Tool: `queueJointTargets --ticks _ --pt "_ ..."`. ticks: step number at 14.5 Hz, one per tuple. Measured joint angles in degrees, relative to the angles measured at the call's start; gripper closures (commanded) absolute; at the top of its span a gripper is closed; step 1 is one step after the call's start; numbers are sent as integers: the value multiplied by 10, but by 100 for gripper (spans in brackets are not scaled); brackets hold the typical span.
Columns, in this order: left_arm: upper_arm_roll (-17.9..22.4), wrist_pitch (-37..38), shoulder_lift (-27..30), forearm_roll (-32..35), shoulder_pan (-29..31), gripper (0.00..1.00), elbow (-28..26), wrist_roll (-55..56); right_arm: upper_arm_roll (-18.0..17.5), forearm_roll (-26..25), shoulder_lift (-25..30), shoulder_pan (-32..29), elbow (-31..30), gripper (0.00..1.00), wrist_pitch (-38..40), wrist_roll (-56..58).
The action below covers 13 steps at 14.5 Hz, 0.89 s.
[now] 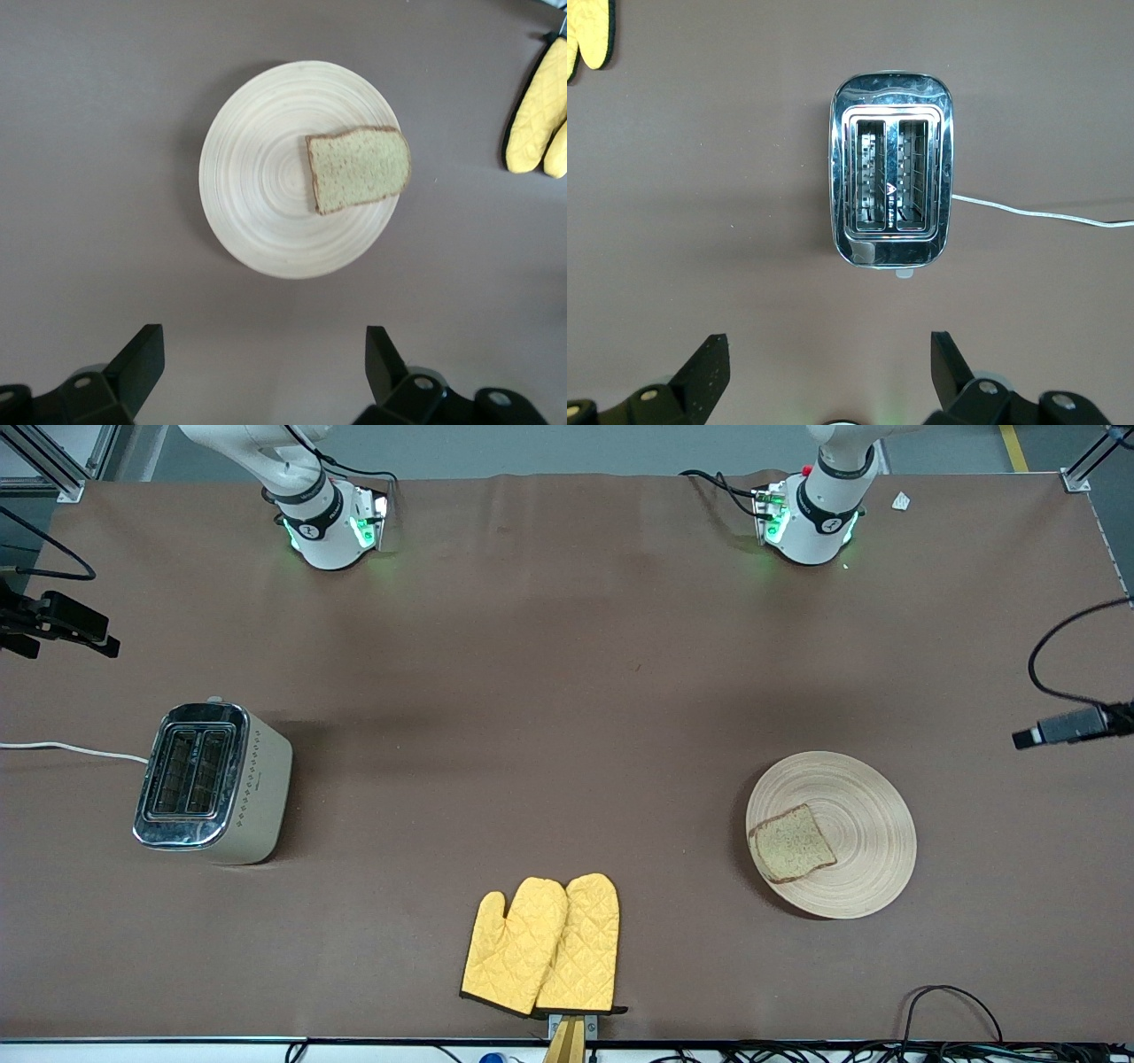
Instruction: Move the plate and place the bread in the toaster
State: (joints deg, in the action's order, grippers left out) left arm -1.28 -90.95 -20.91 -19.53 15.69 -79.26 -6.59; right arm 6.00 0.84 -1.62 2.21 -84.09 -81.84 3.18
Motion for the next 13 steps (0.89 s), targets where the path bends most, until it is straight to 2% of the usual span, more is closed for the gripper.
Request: queueJointTargets --ticks 4,7,9,13 --pt "0 -24 -89 -103 45 0 1 -104 0 0 0 0 0 0 0 0" --pt "0 -56 -156 -155 73 1 1 -200 -1 0 0 0 -1 0 0 0" --pt "0 -70 -198 -191 84 10 2 -257 -1 0 0 0 -1 0 0 0" --pt "0 -83 -269 -254 94 19 3 -343 -2 0 0 0 -1 0 0 0"
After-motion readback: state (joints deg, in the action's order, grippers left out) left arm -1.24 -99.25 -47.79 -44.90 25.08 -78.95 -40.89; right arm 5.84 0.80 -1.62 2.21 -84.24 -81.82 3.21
